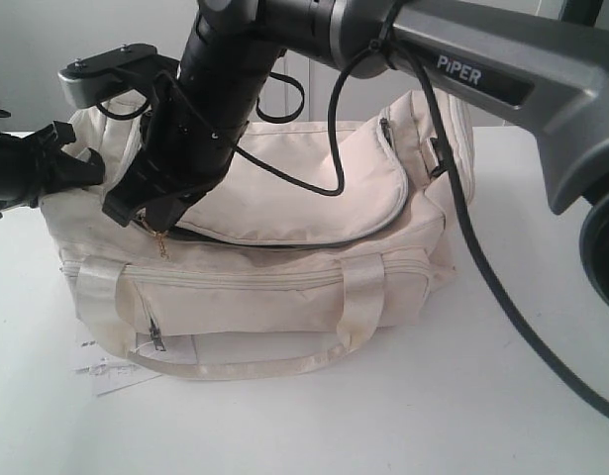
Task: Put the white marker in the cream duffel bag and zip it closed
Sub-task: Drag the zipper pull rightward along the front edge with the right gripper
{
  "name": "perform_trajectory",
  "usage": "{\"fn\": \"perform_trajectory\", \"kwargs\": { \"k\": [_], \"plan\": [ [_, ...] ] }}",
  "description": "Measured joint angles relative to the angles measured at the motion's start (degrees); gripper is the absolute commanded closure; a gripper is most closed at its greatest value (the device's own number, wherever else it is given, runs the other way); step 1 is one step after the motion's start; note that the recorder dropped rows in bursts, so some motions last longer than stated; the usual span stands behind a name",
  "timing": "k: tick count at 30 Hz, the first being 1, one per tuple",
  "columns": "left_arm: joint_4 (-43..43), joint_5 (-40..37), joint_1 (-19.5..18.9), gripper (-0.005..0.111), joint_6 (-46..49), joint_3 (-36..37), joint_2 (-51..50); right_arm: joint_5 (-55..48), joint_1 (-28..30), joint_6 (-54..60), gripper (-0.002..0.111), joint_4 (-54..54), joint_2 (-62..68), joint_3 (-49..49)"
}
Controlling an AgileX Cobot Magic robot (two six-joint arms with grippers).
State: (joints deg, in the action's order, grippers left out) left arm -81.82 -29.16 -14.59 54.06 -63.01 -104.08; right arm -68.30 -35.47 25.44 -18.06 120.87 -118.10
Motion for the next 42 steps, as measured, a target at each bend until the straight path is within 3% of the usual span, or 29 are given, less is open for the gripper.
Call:
{"fn": "perform_trajectory", "kwargs": {
  "k": [42],
  "plan": [
    [-0.1,0.0,0.0,0.107,0.0,0.0,0.0,-0.1,0.0,-1.8,0.108,2.5,-1.5,1.4]
  ]
}}
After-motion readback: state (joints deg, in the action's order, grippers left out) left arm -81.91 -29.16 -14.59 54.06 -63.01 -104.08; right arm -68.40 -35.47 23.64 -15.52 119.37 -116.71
